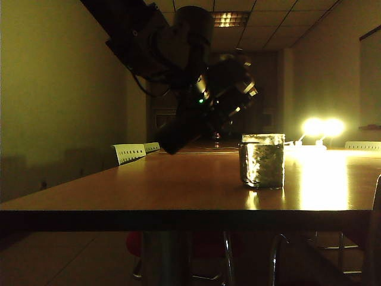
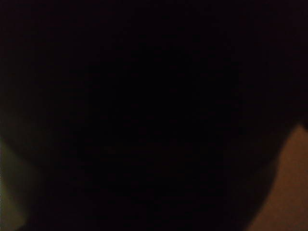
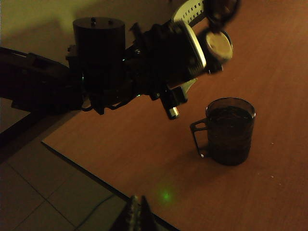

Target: Pick up the black thermos cup, pour some water from it into the cup, and then put the thermos cup back on the table.

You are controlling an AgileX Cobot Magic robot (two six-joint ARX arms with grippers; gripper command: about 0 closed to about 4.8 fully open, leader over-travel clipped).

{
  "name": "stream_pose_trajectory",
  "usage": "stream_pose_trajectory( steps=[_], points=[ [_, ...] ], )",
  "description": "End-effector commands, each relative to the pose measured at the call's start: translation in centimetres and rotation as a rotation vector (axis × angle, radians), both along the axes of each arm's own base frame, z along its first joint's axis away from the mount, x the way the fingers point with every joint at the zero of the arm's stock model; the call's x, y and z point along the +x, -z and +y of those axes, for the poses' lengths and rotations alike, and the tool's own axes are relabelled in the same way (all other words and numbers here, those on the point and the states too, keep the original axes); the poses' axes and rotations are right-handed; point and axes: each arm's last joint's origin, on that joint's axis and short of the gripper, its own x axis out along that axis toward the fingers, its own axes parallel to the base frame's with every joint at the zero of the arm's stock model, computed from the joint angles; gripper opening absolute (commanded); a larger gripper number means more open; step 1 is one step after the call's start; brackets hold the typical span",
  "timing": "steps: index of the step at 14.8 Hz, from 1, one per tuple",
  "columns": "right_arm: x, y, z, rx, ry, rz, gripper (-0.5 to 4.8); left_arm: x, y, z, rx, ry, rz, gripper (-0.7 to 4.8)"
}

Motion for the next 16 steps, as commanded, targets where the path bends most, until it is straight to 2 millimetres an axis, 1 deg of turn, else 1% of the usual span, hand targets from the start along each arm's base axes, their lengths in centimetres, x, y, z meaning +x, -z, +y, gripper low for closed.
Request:
stream_pose_trajectory(
  steps=[1,4,13,14,15,16],
  points=[
    [-0.03,-0.28,0.0,0.0,-0.003,-0.019,-0.01,-0.04,-1.74,0.05,-0.136,-0.035,-0.059,3.31],
    [-0.03,-0.28,0.0,0.0,-0.004,-0.02,-0.01,-0.05,-1.88,0.12,-0.151,-0.078,-0.074,3.32],
    [-0.06,-0.29,0.04,0.004,-0.018,-0.02,-0.01,-0.05,-1.88,0.11,-0.143,-0.071,-0.075,3.32],
    [-0.06,-0.29,0.04,0.004,-0.018,-0.02,-0.01,-0.04,-2.07,0.06,-0.164,-0.058,-0.087,3.31],
    [-0.06,-0.29,0.04,0.004,-0.018,-0.02,-0.01,-0.04,-2.17,0.0,-0.223,-0.04,-0.083,3.32],
    [-0.06,-0.29,0.04,0.004,-0.018,-0.02,-0.01,-0.03,-2.28,0.03,-0.284,-0.057,-0.084,3.31]
  ],
)
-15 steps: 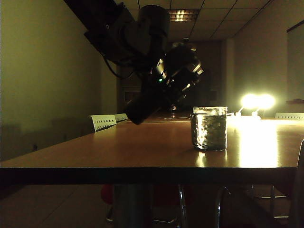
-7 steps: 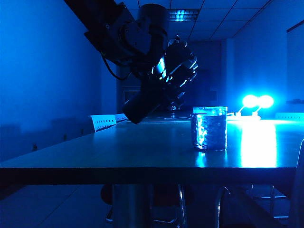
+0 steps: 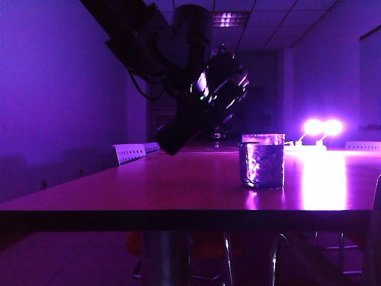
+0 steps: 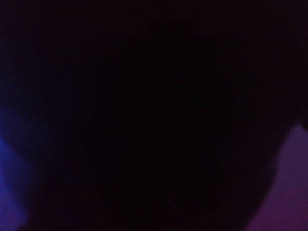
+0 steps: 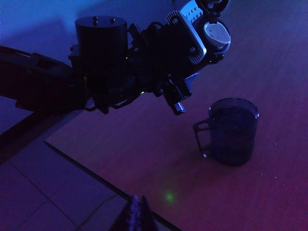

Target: Pick up the black thermos cup, pour some water from it into the cup, and then put the thermos cup back on the table.

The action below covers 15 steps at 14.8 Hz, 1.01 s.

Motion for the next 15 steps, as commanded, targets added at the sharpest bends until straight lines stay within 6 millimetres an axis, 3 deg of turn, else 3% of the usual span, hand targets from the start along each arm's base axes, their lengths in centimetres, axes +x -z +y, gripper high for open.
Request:
stream_pose_trajectory(
  steps=[1,7,10,15],
  points=[
    [0.0,-0.3,0.0,0.001,-0.006,-0.021,-0.01,0.0,-2.2,0.1,-0.269,-0.065,-0.089,3.31],
    [0.0,-0.3,0.0,0.001,-0.006,-0.021,-0.01,0.2,-3.9,1.4,-0.512,-0.091,-0.063,3.32],
    [0.0,-0.3,0.0,0.001,-0.006,-0.021,-0.01,1.1,-5.2,3.6,-0.645,0.045,0.049,3.32],
    [0.0,-0.3,0.0,0.001,-0.006,-0.021,-0.01,4.0,-4.8,8.7,-0.788,0.244,0.264,3.32]
  ],
)
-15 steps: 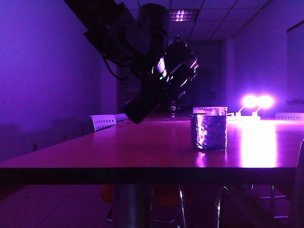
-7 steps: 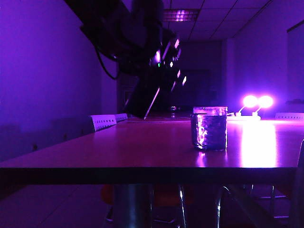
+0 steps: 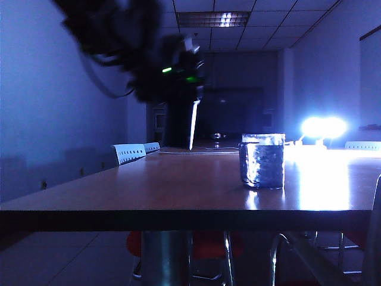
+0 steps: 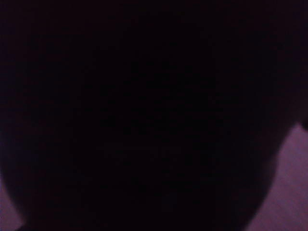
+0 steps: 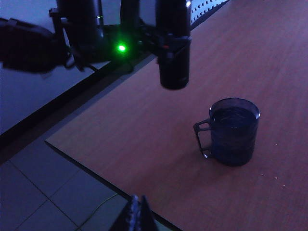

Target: Pick up the black thermos cup, pour some water from it into the cup, and then put the thermos cup back on the table.

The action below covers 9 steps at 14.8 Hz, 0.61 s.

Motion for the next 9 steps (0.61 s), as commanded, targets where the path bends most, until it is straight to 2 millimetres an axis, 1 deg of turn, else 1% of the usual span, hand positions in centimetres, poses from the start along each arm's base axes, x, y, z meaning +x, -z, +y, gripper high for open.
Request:
stream_pose_trajectory(
  steps=[1,2,4,7,9],
  points=[
    [0.0,-0.3,0.0,0.0,-0.005,-0.02,-0.01,1.0,-1.4,2.2,-0.094,0.133,-0.033,3.32],
    [0.0,-0.3,0.0,0.001,-0.005,-0.019,-0.01,1.4,-1.4,2.9,-0.093,0.117,-0.033,3.31],
    [0.0,-0.3,0.0,0.0,-0.005,-0.02,-0.01,1.8,-1.1,4.1,-0.099,0.192,-0.001,3.32],
    [0.0,-0.3,0.0,0.0,-0.005,-0.019,-0.01,2.0,-0.9,4.7,-0.101,0.221,0.004,3.33],
    [0.0,-0.3,0.0,0.001,-0.005,-0.019,-0.01,2.3,-0.1,4.5,-0.102,0.235,0.009,3.41]
  ],
)
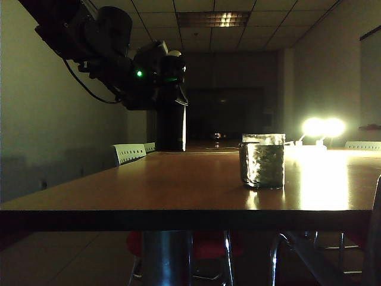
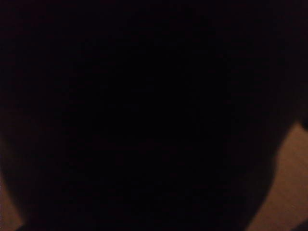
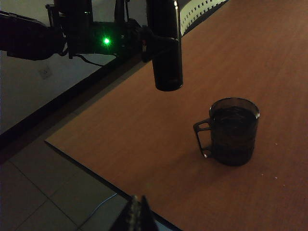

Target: Pick up the black thermos cup, pour some water from it into the cup, and then put the thermos cup back on the table.

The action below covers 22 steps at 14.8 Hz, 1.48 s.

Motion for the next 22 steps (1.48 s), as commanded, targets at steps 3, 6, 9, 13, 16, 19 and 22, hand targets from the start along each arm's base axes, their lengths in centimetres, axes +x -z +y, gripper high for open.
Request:
stream_pose_trajectory(
  steps=[3,6,9,13,16,19,22],
  points=[
    [0.0,-0.3,0.0,0.0,-0.006,-0.018,-0.01,0.7,1.1,-0.5,-0.038,0.063,-0.066,3.42],
    [-0.1,-0.1,0.0,-0.005,-0.006,0.004,-0.01,0.4,1.7,-0.4,-0.06,0.078,-0.123,3.51],
    [-0.1,0.0,0.0,-0.022,-0.011,-0.008,-0.01,-0.1,3.1,-0.3,-0.059,0.081,-0.128,3.56],
    [-0.1,0.0,0.0,-0.025,-0.011,-0.009,-0.01,0.1,5.2,-0.2,-0.048,0.051,-0.112,3.81],
    [-0.1,0.0,0.0,-0.025,-0.011,-0.009,-0.01,0.1,5.5,-0.3,-0.047,0.054,-0.104,3.81],
    [-0.1,0.0,0.0,-0.025,-0.011,-0.009,-0.01,0.1,5.6,-0.3,-0.042,0.069,-0.084,4.79],
    [-0.1,0.0,0.0,-0.025,-0.011,-0.01,-0.01,-0.1,5.9,-0.3,-0.023,0.076,-0.024,4.79]
  ],
)
